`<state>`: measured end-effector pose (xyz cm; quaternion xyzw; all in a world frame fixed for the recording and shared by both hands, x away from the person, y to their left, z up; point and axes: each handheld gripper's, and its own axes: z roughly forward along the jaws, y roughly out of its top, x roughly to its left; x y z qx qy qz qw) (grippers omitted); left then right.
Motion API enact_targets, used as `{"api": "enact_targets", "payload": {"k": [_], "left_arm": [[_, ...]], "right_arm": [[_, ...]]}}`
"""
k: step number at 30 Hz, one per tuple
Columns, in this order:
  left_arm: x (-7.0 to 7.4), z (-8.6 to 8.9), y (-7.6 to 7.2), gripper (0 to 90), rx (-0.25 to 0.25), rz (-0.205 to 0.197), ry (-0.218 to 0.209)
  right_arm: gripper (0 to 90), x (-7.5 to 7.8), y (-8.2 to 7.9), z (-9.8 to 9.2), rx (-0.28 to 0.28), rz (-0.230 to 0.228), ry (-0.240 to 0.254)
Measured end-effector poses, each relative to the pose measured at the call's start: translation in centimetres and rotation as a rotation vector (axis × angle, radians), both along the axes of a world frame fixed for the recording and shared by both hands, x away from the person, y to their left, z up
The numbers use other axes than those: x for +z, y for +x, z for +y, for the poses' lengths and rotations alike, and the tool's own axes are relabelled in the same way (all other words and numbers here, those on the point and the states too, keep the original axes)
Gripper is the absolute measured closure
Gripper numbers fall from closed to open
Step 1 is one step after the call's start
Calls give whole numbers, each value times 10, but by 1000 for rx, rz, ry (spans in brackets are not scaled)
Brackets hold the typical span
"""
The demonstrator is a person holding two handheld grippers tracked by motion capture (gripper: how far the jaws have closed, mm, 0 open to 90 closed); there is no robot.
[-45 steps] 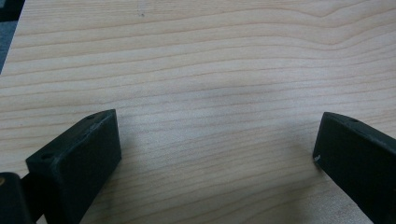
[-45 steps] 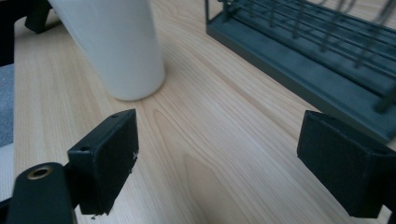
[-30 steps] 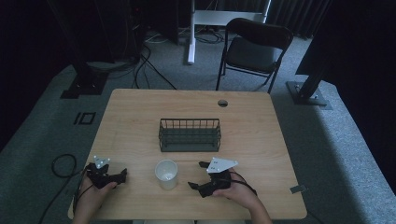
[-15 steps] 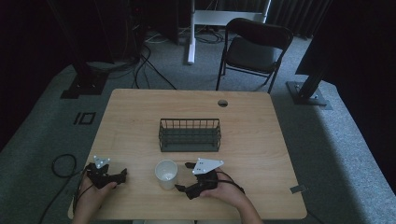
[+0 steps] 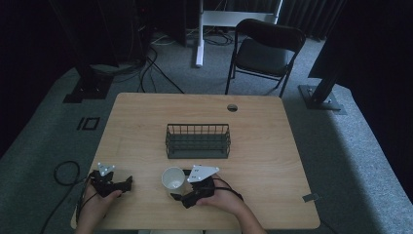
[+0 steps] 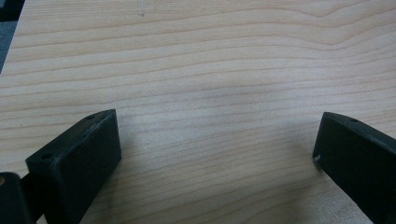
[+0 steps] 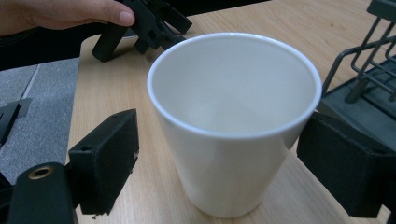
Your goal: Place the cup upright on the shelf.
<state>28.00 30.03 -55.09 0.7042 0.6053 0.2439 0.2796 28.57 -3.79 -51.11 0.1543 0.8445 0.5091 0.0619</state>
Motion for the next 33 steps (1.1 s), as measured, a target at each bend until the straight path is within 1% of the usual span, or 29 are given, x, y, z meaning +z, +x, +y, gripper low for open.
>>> {"api": "enact_targets", "payload": {"k": [10,12,14,16,19,22,25,27,30,33], "left_arm": [[0,0,0,12,0,0,0],[0,0,0,12,0,-1,-1],[0,0,0,12,0,0,0],[0,0,0,12,0,0,-1],[0,0,0,12,0,0,-1],[0,0,0,12,0,-1,-1],[0,0,0,12,0,0,0],[0,0,0,12,0,0,0],[0,0,0,12,0,0,0],[0,0,0,12,1,-1,-1]], "right_arm": [[128,4,6,11,-5,-5,12],[129,5,7,13,-3,-3,20],[137,6,7,14,-6,3,40],[175,7,7,15,-9,0,39],[179,7,7,16,0,-3,36],[188,8,6,16,17,-29,29],[190,10,6,17,6,-28,30],[190,12,7,16,4,-21,39],[191,16,8,16,6,-27,39],[191,23,8,16,9,-39,38]]}}
